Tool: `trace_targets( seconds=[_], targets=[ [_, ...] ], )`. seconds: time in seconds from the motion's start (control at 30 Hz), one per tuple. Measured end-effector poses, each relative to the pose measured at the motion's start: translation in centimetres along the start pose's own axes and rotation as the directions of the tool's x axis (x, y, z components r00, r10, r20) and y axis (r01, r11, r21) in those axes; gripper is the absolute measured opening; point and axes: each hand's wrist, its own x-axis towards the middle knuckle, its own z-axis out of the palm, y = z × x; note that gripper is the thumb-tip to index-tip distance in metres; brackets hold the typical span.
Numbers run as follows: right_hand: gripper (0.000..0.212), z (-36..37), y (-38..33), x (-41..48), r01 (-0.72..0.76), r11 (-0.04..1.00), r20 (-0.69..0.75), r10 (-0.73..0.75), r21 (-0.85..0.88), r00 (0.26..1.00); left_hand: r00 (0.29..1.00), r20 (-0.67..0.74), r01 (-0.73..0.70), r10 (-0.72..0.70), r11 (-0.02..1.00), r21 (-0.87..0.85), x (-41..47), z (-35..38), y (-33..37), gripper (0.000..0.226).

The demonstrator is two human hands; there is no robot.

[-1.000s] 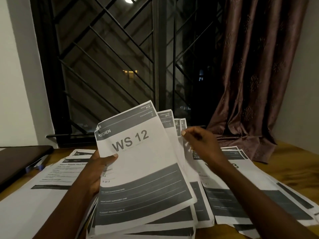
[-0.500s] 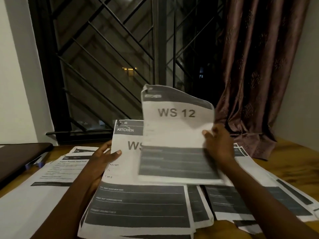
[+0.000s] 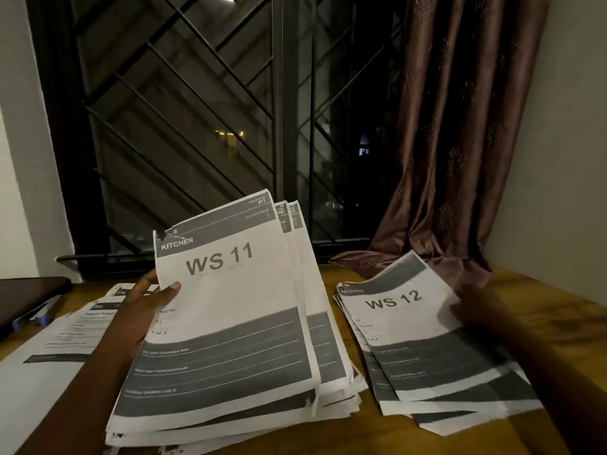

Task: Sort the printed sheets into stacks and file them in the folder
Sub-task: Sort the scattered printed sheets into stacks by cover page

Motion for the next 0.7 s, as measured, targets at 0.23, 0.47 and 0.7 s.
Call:
trace_targets(
  seconds=[0.23, 0.47, 0.7],
  targets=[
    [0.071, 1.2, -0.8, -1.0, 0.118, 0.992, -0.155, -0.122, -0.034, 0.980, 1.000, 0.026, -0.003, 0.003, 1.000, 0.015, -1.3, 1.4, 0.3, 0.041],
    [0.063, 0.3, -13.4, -11.5, 0.465, 0.627, -0.052, -0.561, 0.625, 0.826, 1.000, 0.030, 0.010, -0.009, 1.000, -0.022, -1.8, 1.8, 0.3, 0.026],
    [0.039, 3.5, -17.4, -12.6, 0.392, 0.621, -0.142, -0.412, 0.679, 0.900, 0.996, 0.084, 0.044, -0.035, 0.993, -0.109, -2.6, 2.0, 0.6, 0.036]
  ],
)
